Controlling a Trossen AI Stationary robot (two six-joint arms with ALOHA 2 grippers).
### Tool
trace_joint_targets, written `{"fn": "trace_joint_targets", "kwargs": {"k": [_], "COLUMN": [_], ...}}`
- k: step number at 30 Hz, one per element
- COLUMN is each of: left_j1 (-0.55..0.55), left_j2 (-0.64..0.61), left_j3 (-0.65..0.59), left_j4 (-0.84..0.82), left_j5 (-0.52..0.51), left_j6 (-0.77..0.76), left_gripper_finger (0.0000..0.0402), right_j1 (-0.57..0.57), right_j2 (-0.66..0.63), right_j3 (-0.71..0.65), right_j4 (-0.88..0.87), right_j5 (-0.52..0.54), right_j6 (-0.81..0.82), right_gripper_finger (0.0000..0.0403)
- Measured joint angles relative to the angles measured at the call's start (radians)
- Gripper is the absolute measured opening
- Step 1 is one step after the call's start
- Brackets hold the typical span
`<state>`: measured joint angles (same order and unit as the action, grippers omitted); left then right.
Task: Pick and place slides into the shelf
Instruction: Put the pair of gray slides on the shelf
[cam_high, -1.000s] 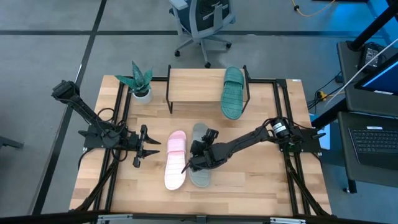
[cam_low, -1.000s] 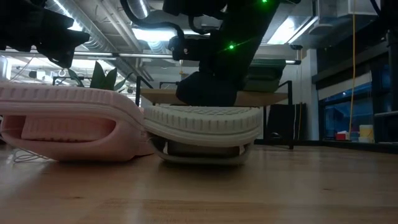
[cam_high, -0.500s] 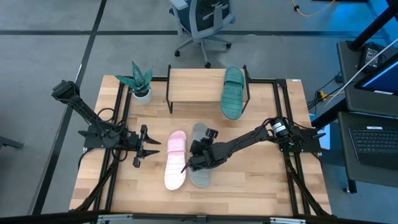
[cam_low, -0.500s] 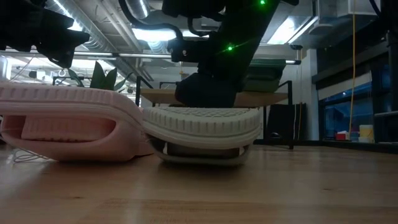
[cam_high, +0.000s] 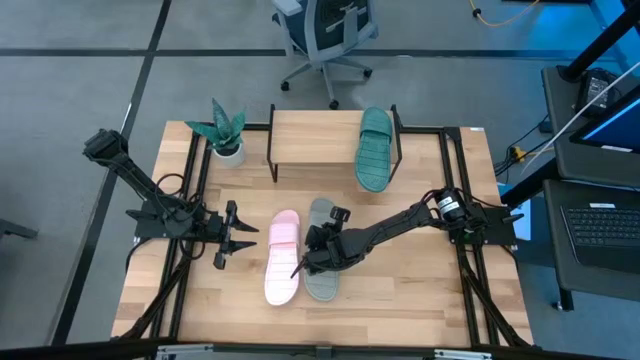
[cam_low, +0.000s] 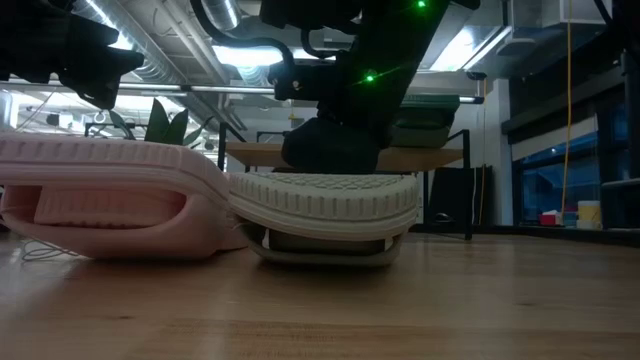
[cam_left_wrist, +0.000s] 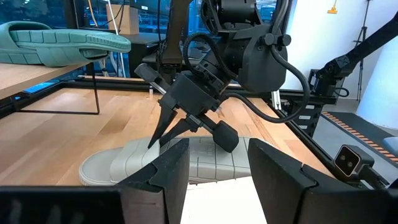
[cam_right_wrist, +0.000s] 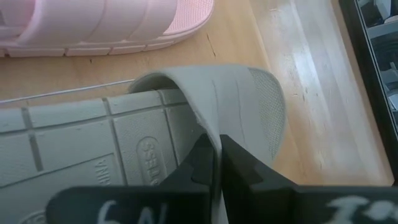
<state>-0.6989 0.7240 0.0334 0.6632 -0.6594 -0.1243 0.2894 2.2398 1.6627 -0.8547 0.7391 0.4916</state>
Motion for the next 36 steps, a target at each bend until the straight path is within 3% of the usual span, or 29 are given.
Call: {"fn": "trace_joint_targets", "kwargs": {"k": [22,36], "left_j1": [0.0,0.0], "left_j2": [0.0,0.0], "left_j3": [0.0,0.0], "left_j4": [0.0,0.0], "left_j5": [0.0,0.0], "left_j6": [0.0,0.0], "left_gripper_finger": [0.0157,0.0157], "right_j1": [0.028,0.088], "right_j2": [0.01,0.006], "right_j3": [0.353,0.694], "right_j4": [-0.407,-0.659], "right_j5": [-0.017,-0.054], "right_j6": [-0.025,-0.022], "right_gripper_finger": [0.0013,0.0012]}}
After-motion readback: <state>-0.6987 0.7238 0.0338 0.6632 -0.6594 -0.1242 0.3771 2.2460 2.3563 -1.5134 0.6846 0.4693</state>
